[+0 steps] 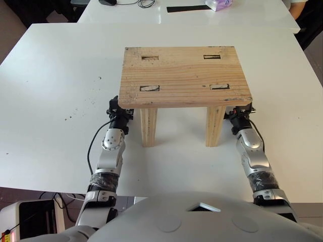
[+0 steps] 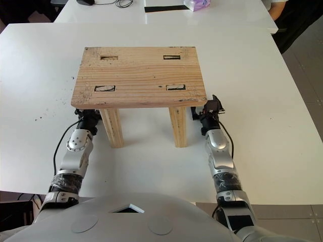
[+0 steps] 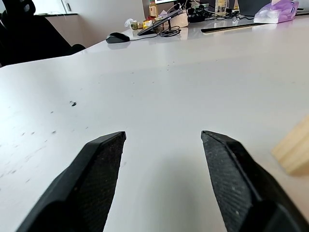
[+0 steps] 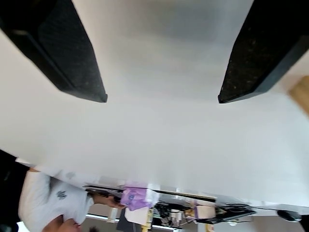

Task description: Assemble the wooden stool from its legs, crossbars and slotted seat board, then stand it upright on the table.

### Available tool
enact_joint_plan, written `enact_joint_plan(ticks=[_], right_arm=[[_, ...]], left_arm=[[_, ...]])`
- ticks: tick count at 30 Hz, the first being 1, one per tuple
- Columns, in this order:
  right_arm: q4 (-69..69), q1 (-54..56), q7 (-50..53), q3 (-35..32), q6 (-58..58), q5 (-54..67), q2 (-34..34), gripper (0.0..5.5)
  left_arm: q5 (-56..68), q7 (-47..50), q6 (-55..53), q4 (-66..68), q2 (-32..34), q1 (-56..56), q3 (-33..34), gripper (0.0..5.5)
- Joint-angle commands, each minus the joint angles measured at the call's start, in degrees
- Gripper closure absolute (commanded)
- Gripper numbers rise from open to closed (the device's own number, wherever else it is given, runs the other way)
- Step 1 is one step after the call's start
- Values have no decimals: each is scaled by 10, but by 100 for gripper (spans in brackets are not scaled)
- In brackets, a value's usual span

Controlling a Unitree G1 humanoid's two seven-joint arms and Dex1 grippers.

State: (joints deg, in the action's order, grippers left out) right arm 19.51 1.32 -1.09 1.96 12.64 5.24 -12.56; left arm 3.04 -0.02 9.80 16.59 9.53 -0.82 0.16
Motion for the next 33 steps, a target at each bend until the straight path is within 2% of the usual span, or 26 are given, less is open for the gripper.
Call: enact_joint_plan(ticks=[1,13,22,33], right_arm=[[32,29,27,-22,12,-23,11,125],[131,88,34,-39,-2,-53,29,125],[221,154,62,-52,14,-74,27,125],[309,198,47,-65,56,-70,23,125]], left_arm=[[-21,9,7,38,-11,-7,2,258],[-17,20,36,113,-40,-55,27,258],[-27,36,65,194,-55,-101,37,258],[-38,42,104,270,-59,-141,33,258]])
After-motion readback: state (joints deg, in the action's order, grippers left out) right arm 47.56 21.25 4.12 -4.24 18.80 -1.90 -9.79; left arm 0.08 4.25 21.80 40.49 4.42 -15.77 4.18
